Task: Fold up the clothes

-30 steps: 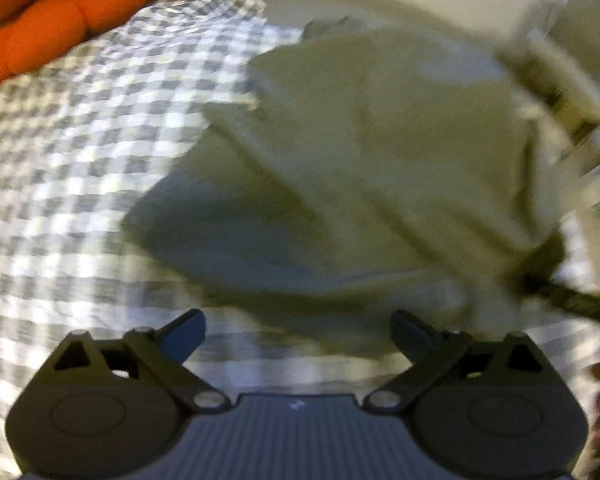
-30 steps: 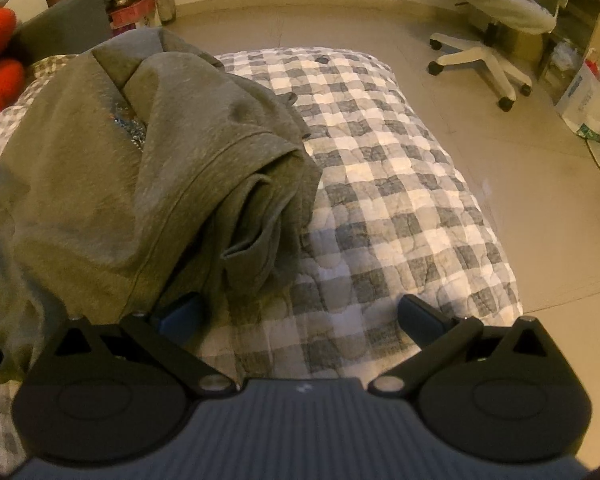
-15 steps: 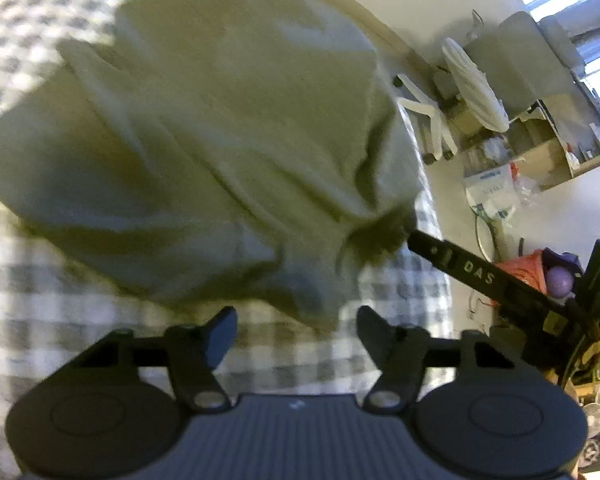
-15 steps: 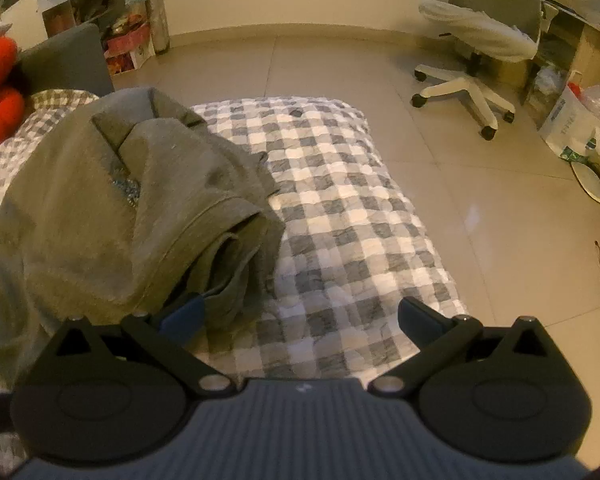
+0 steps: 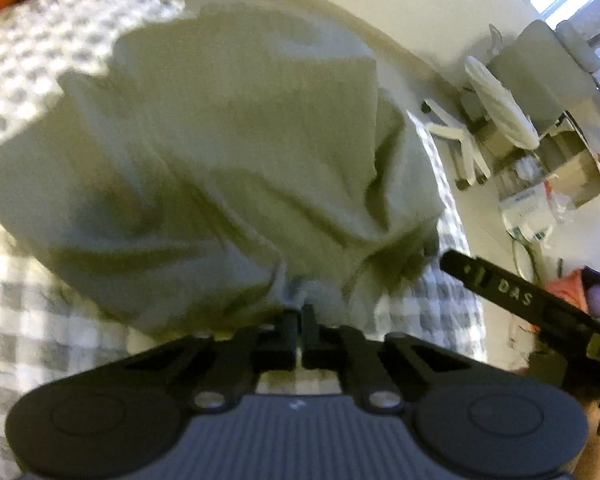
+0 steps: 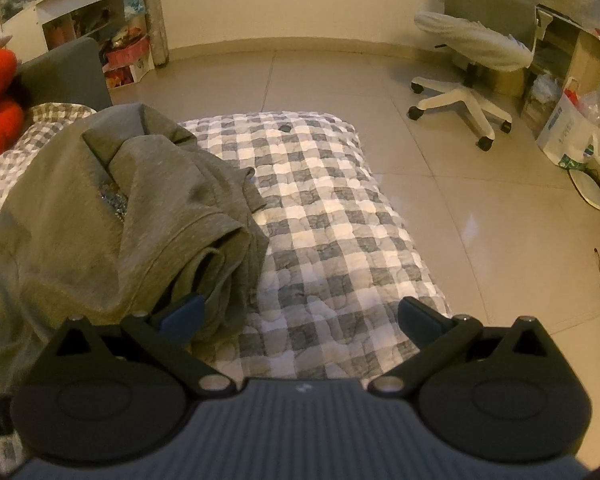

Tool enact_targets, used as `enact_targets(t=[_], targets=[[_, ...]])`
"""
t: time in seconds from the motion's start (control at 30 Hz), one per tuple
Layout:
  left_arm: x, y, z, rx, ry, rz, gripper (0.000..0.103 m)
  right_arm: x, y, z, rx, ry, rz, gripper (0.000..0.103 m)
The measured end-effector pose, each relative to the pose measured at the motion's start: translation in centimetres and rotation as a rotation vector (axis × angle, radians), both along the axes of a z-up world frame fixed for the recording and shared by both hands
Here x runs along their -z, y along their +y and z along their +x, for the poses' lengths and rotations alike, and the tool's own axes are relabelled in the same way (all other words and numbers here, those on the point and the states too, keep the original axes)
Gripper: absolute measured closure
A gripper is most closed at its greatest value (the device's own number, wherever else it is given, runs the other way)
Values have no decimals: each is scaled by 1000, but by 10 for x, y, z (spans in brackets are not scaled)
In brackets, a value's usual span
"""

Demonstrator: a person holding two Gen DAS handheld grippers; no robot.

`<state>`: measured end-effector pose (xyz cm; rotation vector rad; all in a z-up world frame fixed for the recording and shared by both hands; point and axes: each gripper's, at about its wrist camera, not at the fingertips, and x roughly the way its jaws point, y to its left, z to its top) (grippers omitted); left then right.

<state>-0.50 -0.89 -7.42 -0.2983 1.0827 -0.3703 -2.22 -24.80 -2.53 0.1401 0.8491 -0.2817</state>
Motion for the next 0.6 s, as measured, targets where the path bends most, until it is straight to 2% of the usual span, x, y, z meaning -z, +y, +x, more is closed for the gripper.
enact_targets(t=[0.3, 0.6], targets=[[-28, 29, 1, -106, -200, 124, 102, -5, 3, -3, -17, -22, 11, 0], [-52, 72, 15, -239, -320, 239, 102, -8, 10, 0, -47, -37, 70, 0]])
